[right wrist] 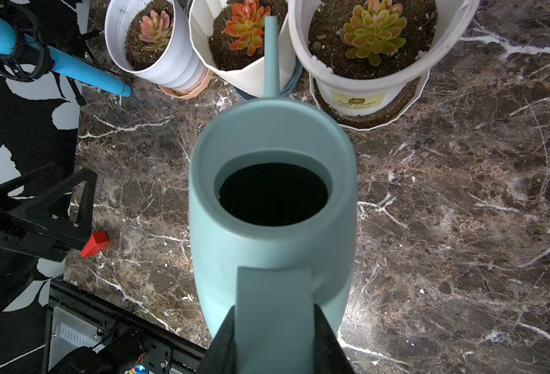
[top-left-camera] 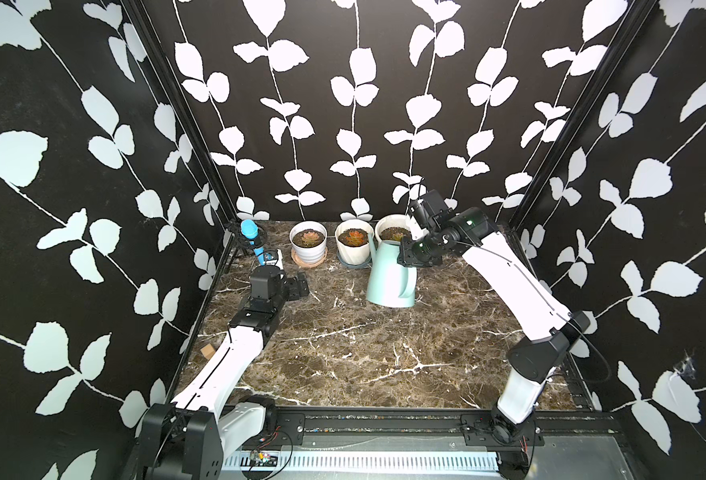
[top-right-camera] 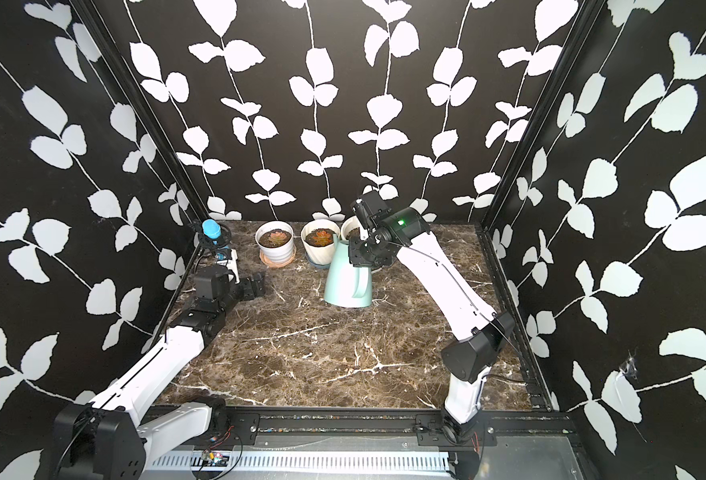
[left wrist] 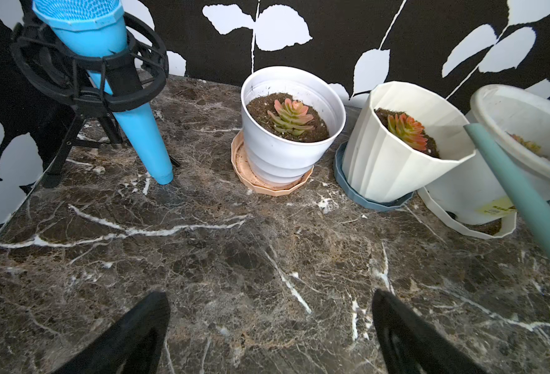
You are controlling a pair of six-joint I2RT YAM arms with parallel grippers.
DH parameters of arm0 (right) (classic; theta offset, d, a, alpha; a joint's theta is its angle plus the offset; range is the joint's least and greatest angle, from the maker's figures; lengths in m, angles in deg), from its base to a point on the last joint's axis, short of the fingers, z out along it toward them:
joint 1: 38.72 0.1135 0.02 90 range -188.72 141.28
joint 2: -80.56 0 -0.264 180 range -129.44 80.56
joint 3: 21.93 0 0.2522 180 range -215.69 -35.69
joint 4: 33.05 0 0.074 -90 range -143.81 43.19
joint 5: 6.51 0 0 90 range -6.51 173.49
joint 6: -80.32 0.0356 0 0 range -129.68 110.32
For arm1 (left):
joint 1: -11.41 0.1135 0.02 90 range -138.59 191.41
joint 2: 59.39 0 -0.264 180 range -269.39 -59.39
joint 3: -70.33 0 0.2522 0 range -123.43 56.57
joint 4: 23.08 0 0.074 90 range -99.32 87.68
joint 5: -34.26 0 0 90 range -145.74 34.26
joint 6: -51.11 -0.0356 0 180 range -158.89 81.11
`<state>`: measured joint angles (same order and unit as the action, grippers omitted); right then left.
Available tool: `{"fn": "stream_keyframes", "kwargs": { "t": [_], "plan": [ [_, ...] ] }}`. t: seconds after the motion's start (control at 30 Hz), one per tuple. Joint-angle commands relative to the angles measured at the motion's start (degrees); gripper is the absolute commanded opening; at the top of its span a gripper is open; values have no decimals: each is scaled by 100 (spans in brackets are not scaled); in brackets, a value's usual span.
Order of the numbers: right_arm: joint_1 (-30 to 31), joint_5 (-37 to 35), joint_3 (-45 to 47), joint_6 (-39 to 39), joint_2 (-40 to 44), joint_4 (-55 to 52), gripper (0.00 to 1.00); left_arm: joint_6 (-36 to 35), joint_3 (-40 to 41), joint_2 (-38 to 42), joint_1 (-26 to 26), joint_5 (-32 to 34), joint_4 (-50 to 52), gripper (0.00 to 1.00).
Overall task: Water the succulent around the soil edge
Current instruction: Water the soil of the potted plant with water.
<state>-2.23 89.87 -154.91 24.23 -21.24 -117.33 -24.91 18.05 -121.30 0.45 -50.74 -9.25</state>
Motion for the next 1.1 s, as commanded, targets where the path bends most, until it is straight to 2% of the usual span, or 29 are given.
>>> {"fn": "stream_keyframes", "kwargs": {
  "t": [0.0, 1.07],
  "plan": [
    [59, 39, 250, 67, 360, 366, 0, 0, -178, 56, -29, -60, -73, 99],
    [494, -5, 619, 120, 582, 426, 0, 5, -182, 52, -29, -62, -69, 99]
  ]
}}
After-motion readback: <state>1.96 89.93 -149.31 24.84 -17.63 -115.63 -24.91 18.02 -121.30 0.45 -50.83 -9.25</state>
